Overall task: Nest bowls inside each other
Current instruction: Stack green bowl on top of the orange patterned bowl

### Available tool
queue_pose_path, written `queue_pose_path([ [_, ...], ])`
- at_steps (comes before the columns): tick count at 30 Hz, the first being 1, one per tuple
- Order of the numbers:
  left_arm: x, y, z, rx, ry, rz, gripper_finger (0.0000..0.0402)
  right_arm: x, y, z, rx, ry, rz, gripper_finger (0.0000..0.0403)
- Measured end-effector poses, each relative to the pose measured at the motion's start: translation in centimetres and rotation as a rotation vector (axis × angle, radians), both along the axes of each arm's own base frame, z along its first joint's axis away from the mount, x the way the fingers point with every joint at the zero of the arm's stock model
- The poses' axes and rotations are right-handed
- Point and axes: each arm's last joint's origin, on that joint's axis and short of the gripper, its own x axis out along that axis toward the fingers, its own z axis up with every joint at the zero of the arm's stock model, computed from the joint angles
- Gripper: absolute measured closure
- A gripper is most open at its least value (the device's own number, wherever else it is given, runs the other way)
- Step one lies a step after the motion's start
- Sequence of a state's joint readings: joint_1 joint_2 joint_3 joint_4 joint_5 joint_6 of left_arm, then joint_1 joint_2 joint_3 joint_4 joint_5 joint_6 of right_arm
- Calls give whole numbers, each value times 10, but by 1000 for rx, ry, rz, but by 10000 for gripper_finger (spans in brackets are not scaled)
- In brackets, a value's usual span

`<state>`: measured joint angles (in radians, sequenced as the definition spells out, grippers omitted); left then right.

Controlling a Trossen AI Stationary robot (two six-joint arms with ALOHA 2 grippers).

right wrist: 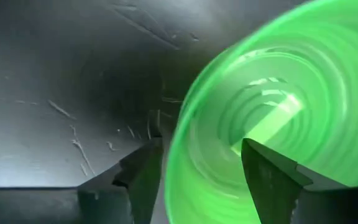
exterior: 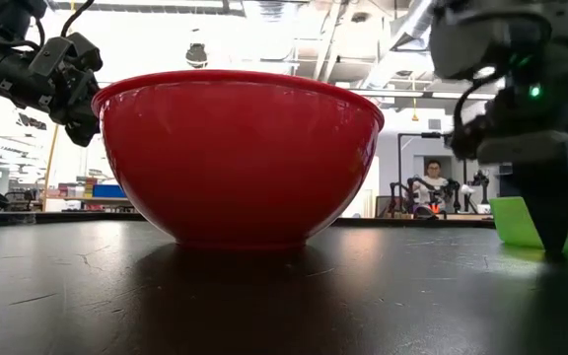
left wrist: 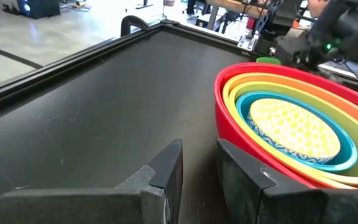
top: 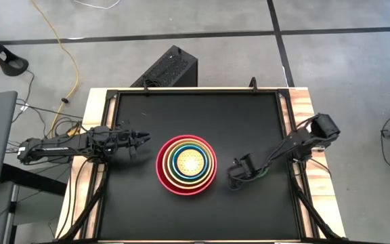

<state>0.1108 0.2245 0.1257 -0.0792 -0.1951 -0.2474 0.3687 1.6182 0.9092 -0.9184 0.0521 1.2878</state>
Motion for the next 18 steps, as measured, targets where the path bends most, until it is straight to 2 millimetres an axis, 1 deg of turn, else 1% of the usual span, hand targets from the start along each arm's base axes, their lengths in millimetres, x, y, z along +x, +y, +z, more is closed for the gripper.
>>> queue_pose_path([
  [2,0,0,0,0,0,0,315,5,1,-6,13,16,38,181],
  [4,0,0,0,-2,-1,-3,315,8,2,-11,17,37,64,211],
  [6,0,0,0,-3,-1,-6,315,12,2,-9,18,42,89,259],
  [8,0,0,0,-4,-1,-6,315,14,2,-3,27,42,117,318],
  [10,0,0,0,-5,-3,-6,315,16,0,8,31,43,132,375],
  [11,0,0,0,-5,-3,-6,315,16,0,17,33,36,132,386],
  [15,0,0,0,-5,-2,-6,315,18,-6,54,7,3,122,384],
  [18,0,0,0,-5,-3,-6,315,18,-11,83,-40,-30,129,393],
])
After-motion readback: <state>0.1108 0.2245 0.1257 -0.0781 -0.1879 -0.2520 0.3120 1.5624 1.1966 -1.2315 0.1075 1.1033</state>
